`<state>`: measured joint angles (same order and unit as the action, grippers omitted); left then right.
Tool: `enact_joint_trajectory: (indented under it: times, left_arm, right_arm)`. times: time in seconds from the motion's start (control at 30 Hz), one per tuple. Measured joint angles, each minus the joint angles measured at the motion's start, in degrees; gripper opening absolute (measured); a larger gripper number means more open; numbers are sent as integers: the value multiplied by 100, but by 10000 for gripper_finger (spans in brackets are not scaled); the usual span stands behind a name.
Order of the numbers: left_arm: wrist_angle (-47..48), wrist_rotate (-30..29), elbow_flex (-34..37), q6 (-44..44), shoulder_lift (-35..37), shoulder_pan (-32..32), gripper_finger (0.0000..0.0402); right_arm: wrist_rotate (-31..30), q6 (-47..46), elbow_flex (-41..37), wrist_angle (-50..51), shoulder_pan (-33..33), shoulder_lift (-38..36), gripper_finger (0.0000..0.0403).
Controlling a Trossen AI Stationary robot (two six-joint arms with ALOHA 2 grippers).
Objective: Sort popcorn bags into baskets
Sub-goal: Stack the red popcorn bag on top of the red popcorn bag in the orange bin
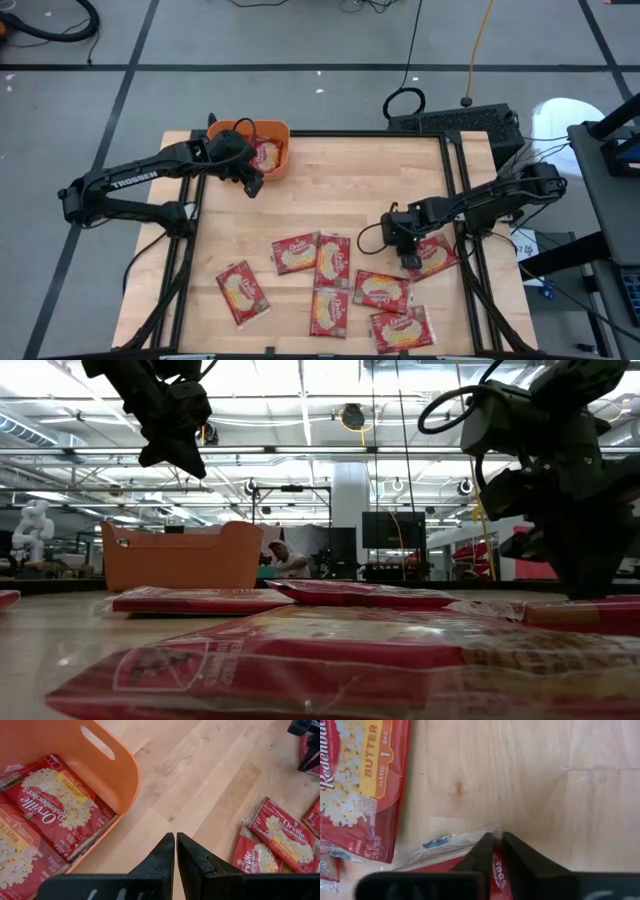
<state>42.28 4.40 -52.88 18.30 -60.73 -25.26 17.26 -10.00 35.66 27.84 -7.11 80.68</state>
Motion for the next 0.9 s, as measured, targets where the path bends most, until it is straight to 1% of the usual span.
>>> enact_joint_trajectory:
  times: [0.07,0.13,0.33,0.5,0.63,0.8,0.87,0.9]
  left_arm:
    - [-2,2,0,0,0,0,24]
    - [-2,0,0,0,-1,-2,24]
    - [-2,-1,0,70,0,-2,24]
    - [-5,-2,0,144,0,-2,24]
    - [-56,-2,0,153,0,-4,24]
    - [-281,-2,0,201,-1,-6,24]
    - [-377,-2,0,201,-2,-7,24]
    - [-413,-2,0,201,-2,-7,24]
  right_arm:
    - [41,-25,30,-10,7,4,7]
    - [51,-26,108,16,39,14,6]
    - [-442,4,557,-162,282,20,1]
    - [-800,17,944,-638,653,14,0]
    - [-844,-28,1263,-979,1004,13,0]
    - [-813,-456,1673,-1205,1297,7,0]
    - [-805,-934,1833,-1137,1416,7,0]
    - [-805,-1211,1936,-929,1483,0,0]
